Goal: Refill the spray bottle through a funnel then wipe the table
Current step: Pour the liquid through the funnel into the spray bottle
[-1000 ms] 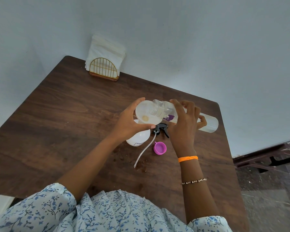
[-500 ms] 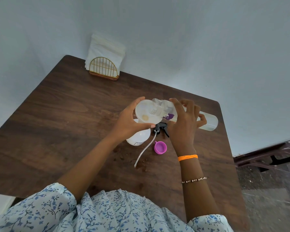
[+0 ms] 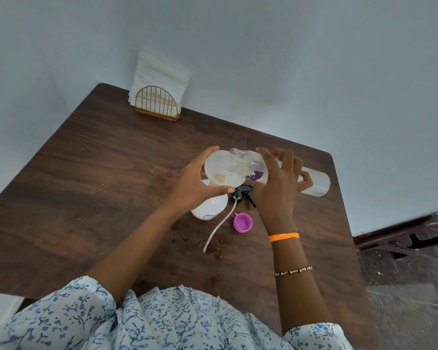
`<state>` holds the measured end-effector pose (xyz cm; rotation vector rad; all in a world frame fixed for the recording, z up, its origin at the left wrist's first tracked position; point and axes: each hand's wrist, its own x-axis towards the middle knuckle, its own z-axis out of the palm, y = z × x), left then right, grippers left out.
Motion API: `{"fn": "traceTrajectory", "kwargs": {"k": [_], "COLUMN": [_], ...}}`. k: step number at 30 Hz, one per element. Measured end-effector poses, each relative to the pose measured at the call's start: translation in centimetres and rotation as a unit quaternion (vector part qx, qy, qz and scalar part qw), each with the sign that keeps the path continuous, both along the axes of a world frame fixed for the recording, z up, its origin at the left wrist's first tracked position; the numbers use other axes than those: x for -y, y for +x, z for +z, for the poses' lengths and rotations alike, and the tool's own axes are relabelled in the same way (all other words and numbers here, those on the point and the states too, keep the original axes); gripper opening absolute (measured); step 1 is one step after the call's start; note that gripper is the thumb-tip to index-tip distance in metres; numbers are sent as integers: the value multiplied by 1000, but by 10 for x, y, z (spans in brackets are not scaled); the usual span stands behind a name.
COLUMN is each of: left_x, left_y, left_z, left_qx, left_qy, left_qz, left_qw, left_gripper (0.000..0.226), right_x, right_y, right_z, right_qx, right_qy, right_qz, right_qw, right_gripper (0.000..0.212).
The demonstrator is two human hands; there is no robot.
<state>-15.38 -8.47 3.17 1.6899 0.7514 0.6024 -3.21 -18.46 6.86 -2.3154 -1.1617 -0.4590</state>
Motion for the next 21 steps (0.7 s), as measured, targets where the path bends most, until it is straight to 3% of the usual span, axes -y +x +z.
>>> {"fn": "traceTrajectory", "kwargs": {"k": [21], "left_x": [0], "left_y": [1], "left_z": [0], "left_qx": [0], "left_qy": [-6], "left_qz": [-3], "left_qw": [1000], "left_gripper": [89], "right_x": [0], "right_y": [-1], "right_z": [2], "right_qx": [-5], "right_qy": [-12], "right_qz": [-2], "right_qw": [1000], "right_gripper": [73]}}
